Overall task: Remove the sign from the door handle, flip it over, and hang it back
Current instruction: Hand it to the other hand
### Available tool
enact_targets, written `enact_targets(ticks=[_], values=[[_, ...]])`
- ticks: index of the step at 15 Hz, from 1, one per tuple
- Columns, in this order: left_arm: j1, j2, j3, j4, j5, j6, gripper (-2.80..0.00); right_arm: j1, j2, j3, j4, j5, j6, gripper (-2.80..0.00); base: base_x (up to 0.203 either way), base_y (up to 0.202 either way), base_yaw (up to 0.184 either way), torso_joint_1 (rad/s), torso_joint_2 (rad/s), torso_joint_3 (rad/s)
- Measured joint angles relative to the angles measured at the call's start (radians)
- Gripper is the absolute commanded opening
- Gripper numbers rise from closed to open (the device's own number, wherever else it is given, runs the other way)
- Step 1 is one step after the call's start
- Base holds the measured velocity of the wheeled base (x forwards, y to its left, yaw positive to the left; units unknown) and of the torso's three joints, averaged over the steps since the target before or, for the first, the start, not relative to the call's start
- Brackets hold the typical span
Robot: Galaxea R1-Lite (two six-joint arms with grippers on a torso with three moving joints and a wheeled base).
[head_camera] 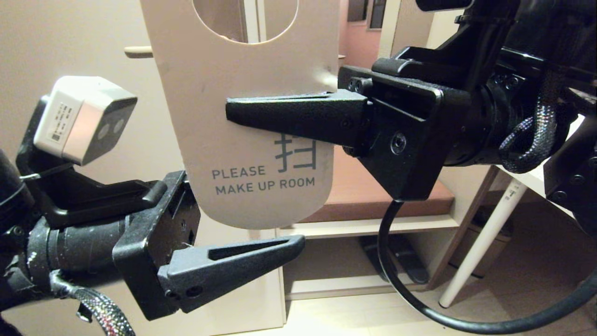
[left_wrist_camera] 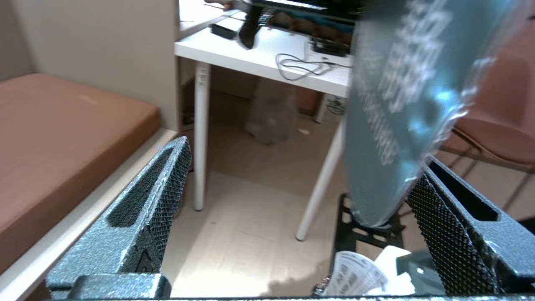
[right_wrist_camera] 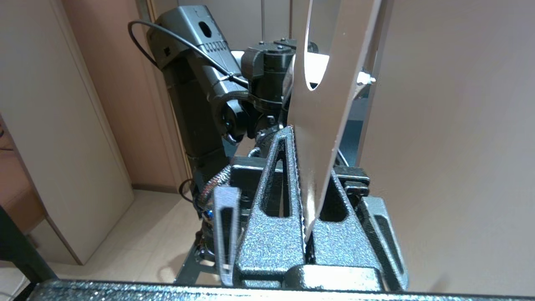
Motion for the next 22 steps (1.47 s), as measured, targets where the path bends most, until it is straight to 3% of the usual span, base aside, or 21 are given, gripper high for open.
enact_targets(ticks=[22], values=[[-0.023, 0.003, -0.011, 0.000, -0.011, 0.004, 0.00, 0.046, 0.003, 0.083, -0.014, 0.000, -0.010, -2.80, 0.000, 0.000, 0.000, 0.000, 0.00, 0.000]])
